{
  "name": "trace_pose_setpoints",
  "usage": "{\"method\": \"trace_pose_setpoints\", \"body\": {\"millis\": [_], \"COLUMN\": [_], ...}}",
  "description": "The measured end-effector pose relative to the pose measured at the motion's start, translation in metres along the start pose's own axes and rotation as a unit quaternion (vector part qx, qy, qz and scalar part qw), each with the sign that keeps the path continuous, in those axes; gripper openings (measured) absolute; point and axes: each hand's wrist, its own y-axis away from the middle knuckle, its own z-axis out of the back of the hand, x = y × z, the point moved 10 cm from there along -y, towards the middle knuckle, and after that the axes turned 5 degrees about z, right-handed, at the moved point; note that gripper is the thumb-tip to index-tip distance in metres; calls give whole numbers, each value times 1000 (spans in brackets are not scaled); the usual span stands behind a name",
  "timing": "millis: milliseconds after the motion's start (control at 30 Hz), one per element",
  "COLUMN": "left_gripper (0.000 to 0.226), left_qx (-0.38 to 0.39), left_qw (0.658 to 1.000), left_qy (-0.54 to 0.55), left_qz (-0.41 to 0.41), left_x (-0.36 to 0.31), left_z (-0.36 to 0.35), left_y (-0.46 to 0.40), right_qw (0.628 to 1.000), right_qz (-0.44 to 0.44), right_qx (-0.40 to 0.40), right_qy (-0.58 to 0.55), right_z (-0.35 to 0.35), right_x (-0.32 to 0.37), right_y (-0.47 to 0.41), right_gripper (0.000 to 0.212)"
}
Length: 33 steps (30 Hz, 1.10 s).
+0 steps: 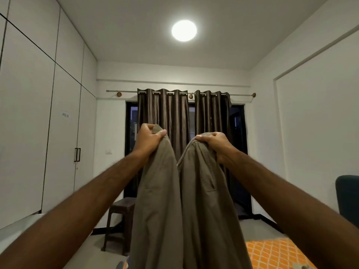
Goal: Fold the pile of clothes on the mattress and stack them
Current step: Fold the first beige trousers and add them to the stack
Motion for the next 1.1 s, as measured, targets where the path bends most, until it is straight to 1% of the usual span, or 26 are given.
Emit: {"method": "trace_pose_setpoints", "body": {"millis": [67, 100, 133, 167, 233, 300, 400, 500, 567, 600, 667, 733, 767, 833, 867, 900, 967, 1033, 1100], "left_gripper": [41, 43, 43, 40, 32, 29, 23, 18, 16, 16, 14, 13, 13, 16, 19, 22, 25, 24, 22], "left_qx": [21, 35, 50, 63, 82, 86, 52, 22, 14, 15, 23, 30, 30, 31, 35, 39, 44, 48, 58], "left_qw": [1000, 999, 998, 997, 995, 993, 991, 987, 987, 988, 990, 992, 993, 994, 994, 993, 993, 993, 992], "left_qy": [15, 24, 31, 33, 28, 10, -29, -57, -64, -66, -76, -88, -93, -102, -105, -108, -106, -106, -115], "left_qz": [-9, -16, -24, -33, -55, -77, -119, -151, -145, -137, -115, -81, -63, -34, -20, -9, 0, 0, -11], "left_x": [-10, -14, -17, -19, -20, -23, -33, -41, -39, -35, -22, -1, 11, 30, 40, 49, 61, 65, 62], "left_z": [-21, -32, -41, -48, -58, -63, -62, -61, -57, -55, -47, -38, -34, -26, -24, -23, -24, -31, -46], "left_y": [11, 17, 22, 26, 33, 38, 47, 55, 53, 50, 42, 31, 26, 21, 20, 23, 29, 37, 48], "right_qw": [999, 998, 998, 998, 992, 978, 942, 918, 912, 921, 952, 972, 977, 974, 970, 967, 967, 962, 954], "right_qz": [9, 21, 39, 63, 112, 163, 233, 245, 221, 187, 107, 52, 27, -25, -48, -64, -66, -35, -1], "right_qx": [42, 48, 37, 17, -20, -39, -75, -88, -78, -67, -29, 39, 89, 189, 219, 230, 206, 174, 169], "right_qy": [-31, -39, -31, -5, 58, 125, 229, 300, 337, 336, 285, 224, 193, 120, 95, 88, 132, 209, 247], "right_z": [-26, -34, -37, -35, -25, -16, -9, 0, 10, 18, 29, 33, 32, 27, 26, 25, 24, 16, -2], "right_x": [8, 10, 12, 14, 18, 23, 32, 36, 31, 22, 0, -18, -27, -42, -50, -59, -72, -78, -76], "right_y": [5, 5, 4, 0, -5, -8, -5, -5, -11, -16, -22, -23, -21, -12, -9, -6, -5, -5, -3], "right_gripper": [18, 19, 23, 24, 21, 21, 25, 27, 31, 33, 34, 30, 27, 29, 32, 34, 29, 23, 23]}}
